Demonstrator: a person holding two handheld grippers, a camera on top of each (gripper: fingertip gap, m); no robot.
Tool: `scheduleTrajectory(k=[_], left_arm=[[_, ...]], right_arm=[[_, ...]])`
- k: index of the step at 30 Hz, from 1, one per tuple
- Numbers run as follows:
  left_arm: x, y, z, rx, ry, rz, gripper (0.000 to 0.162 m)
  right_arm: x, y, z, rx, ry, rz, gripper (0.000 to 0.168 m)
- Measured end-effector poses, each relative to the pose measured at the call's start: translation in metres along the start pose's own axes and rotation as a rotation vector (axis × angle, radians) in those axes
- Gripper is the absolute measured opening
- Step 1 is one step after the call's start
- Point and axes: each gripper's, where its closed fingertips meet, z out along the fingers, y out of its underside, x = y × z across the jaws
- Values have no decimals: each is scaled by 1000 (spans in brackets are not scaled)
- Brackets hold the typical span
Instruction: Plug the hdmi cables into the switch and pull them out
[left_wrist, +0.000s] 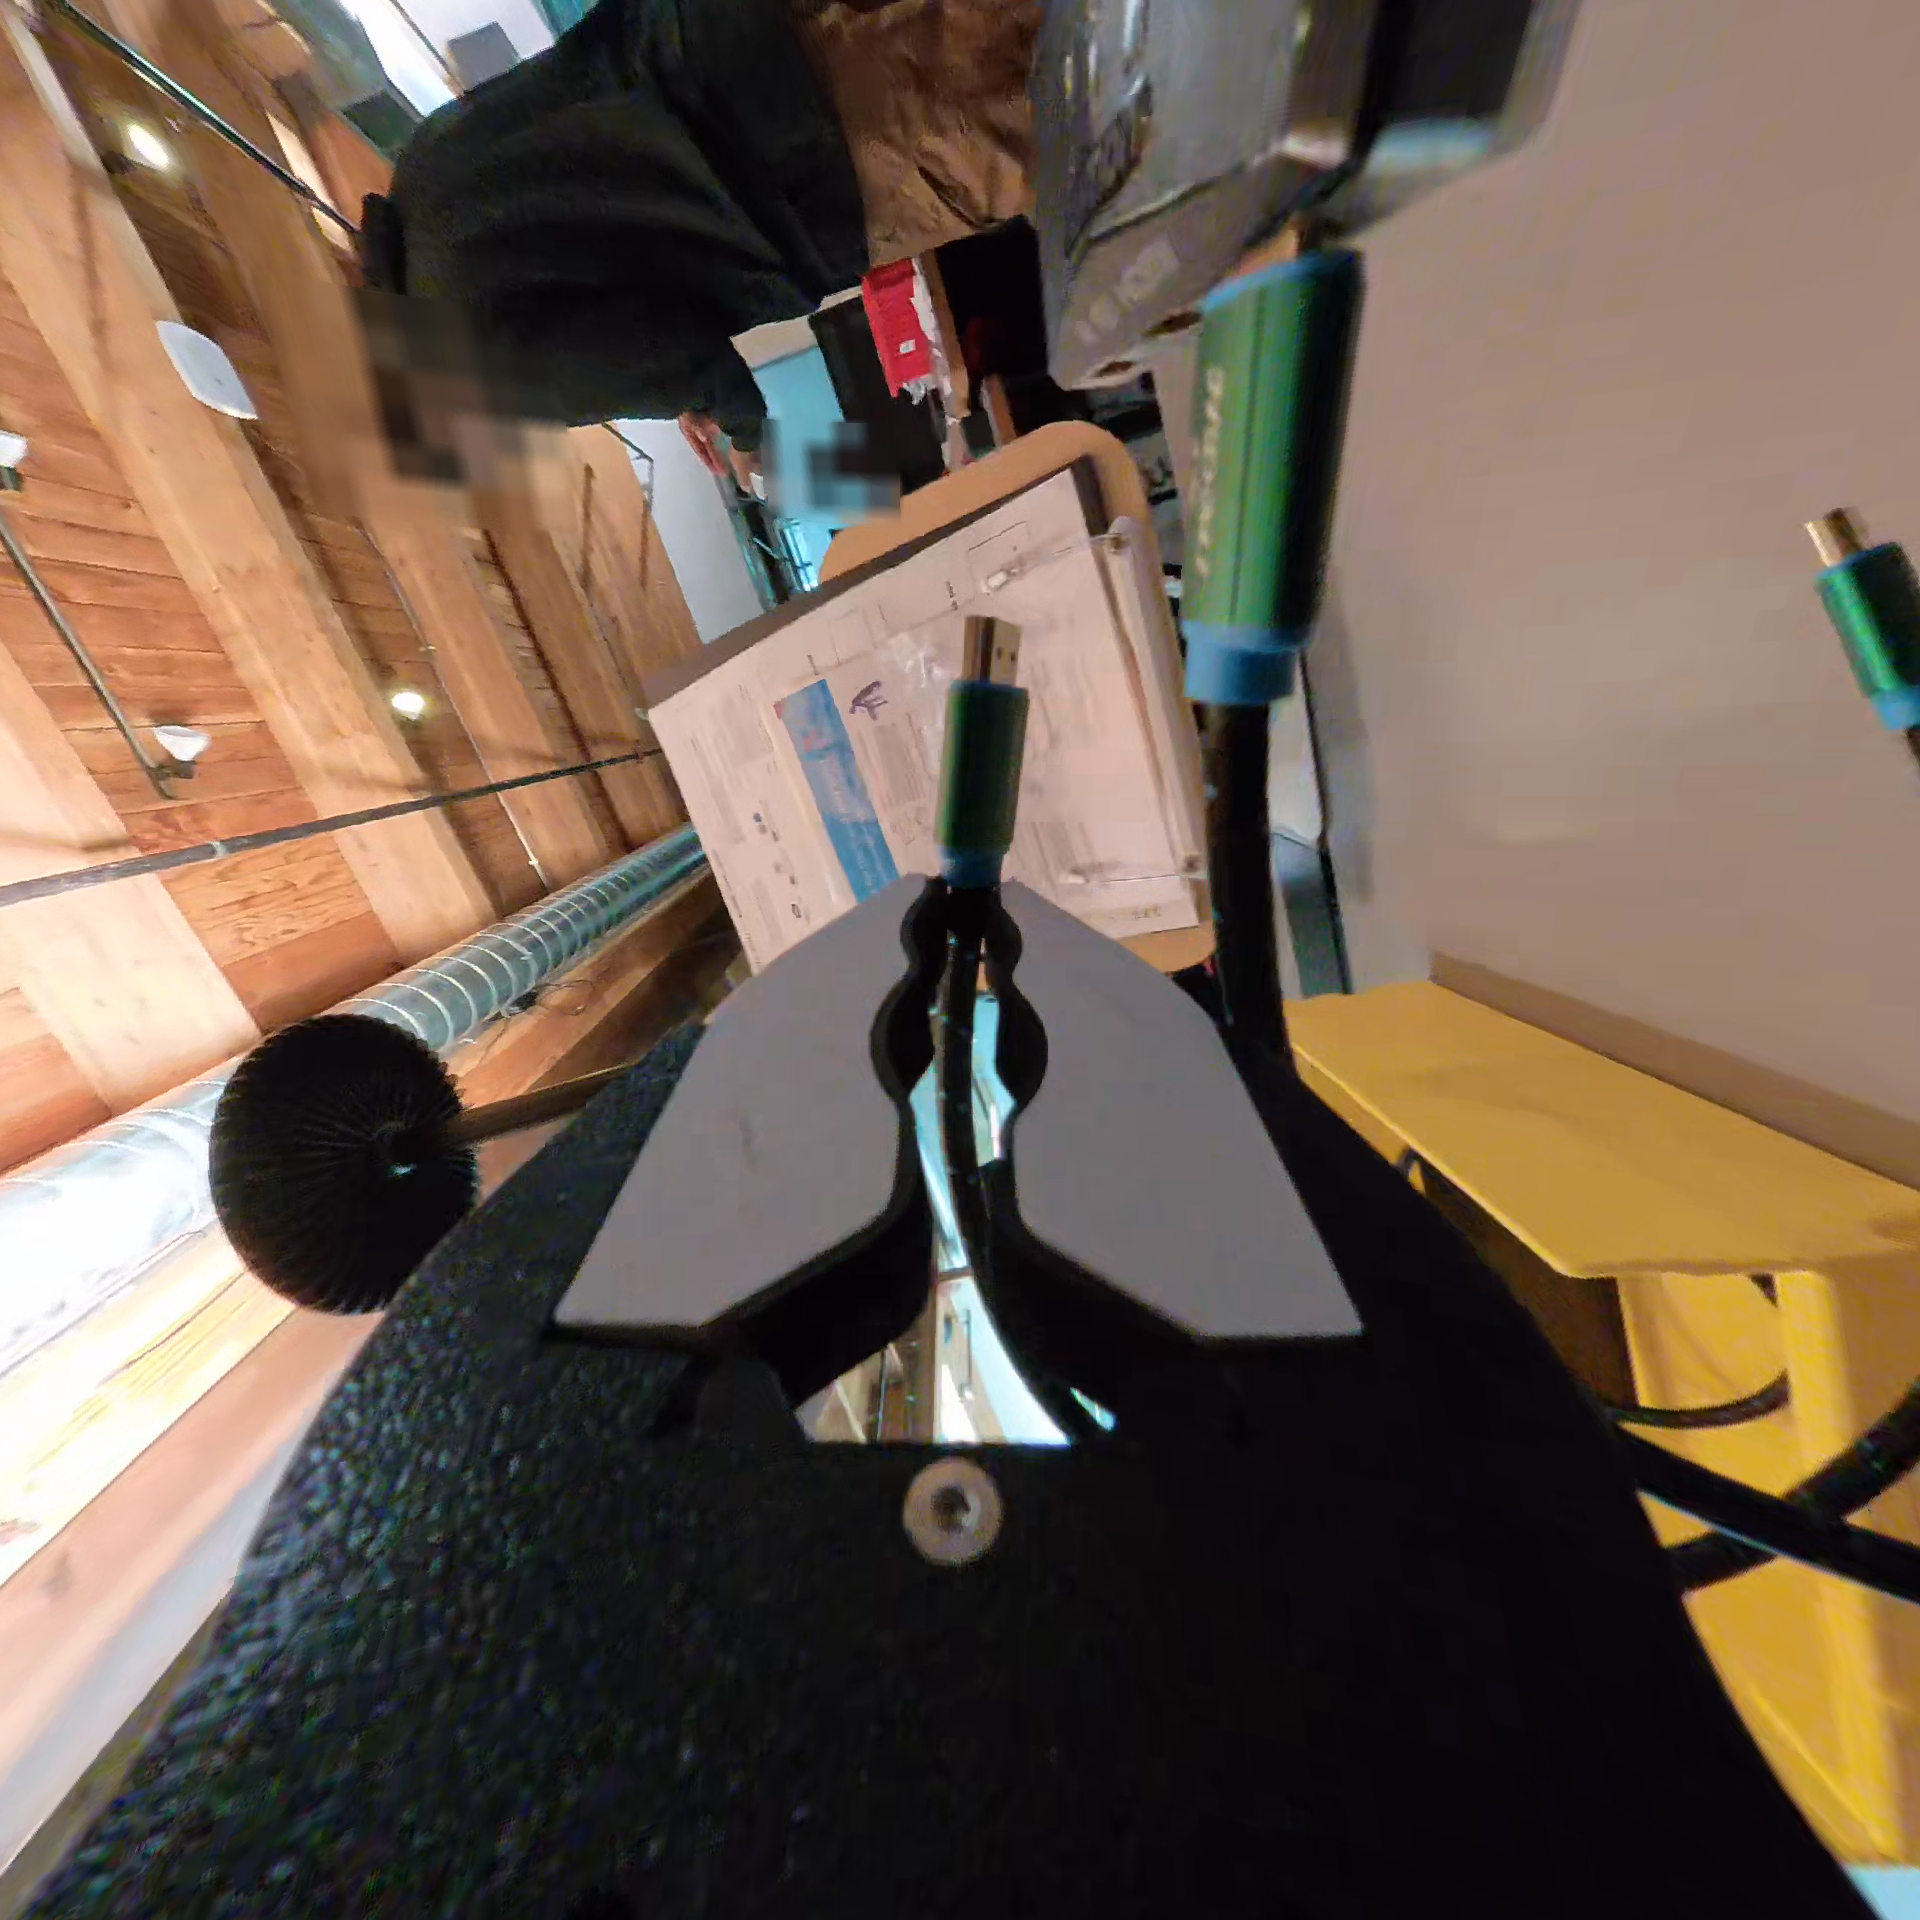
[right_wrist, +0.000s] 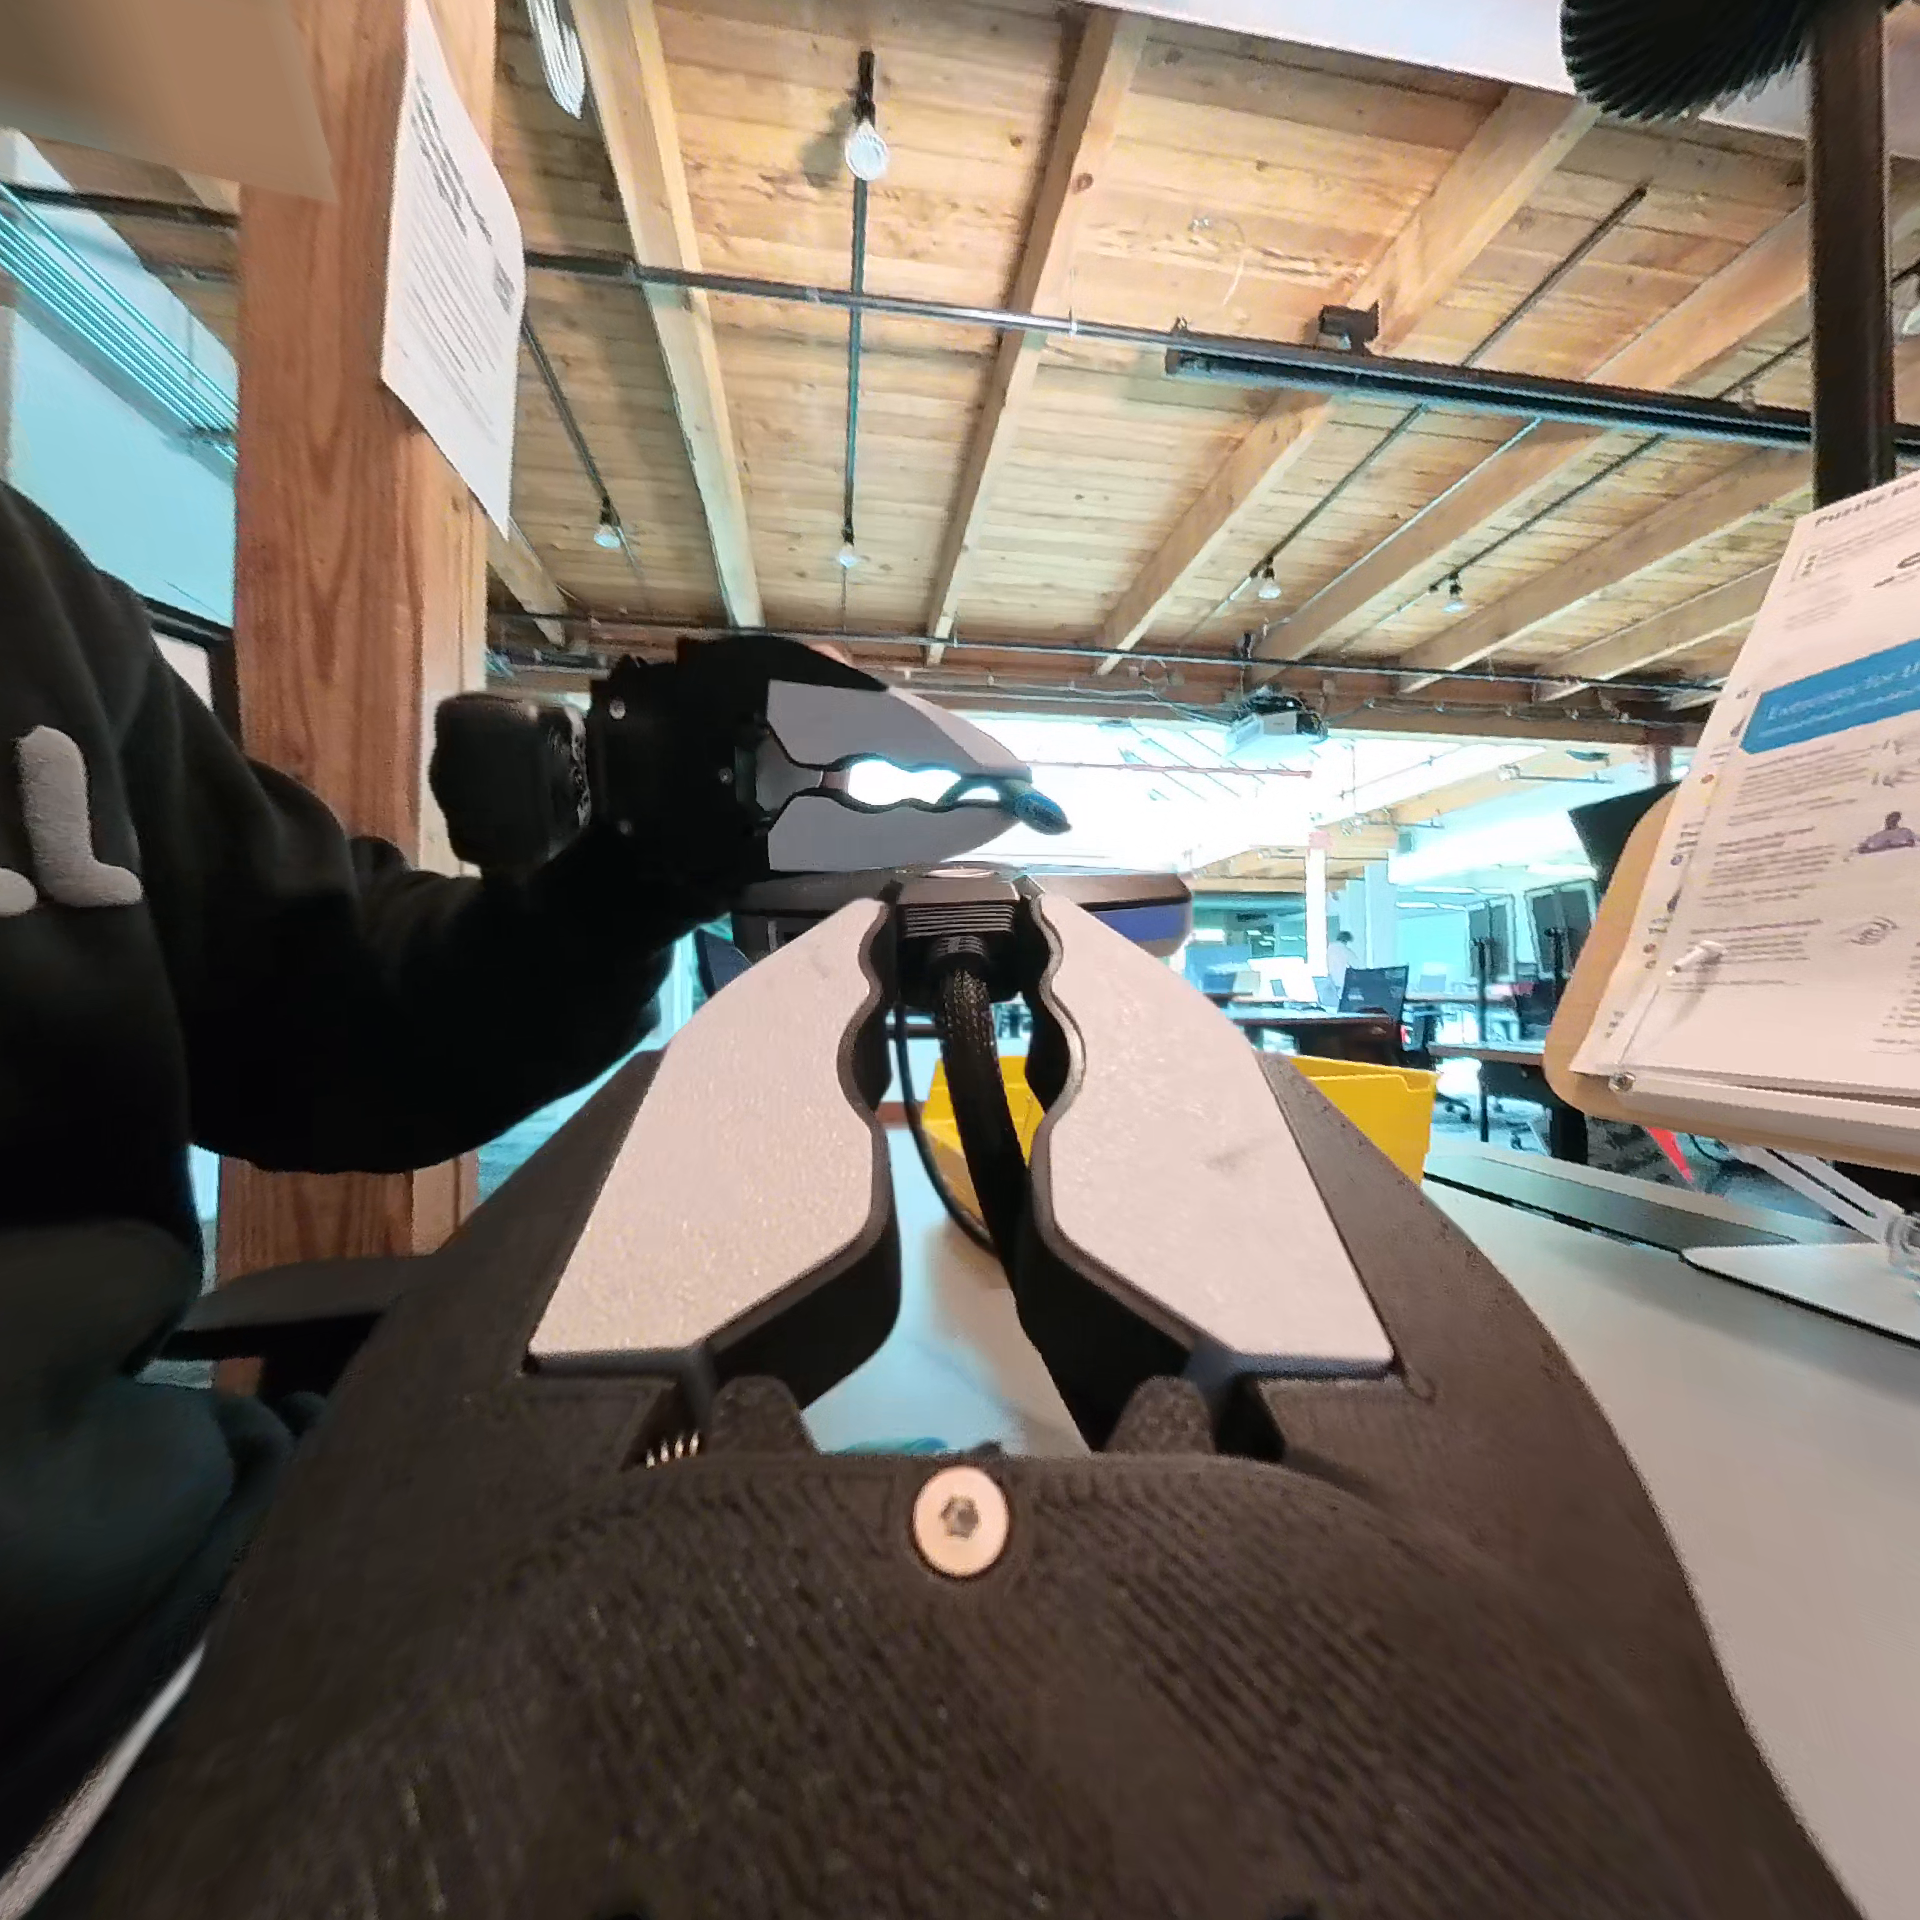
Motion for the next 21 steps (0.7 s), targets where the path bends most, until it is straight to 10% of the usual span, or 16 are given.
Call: scheduleTrajectory(k=[21], left_arm=[[65,29,24,74,542,-713,7]], right_arm=[[-11,13,2,-82,-74,11,22]])
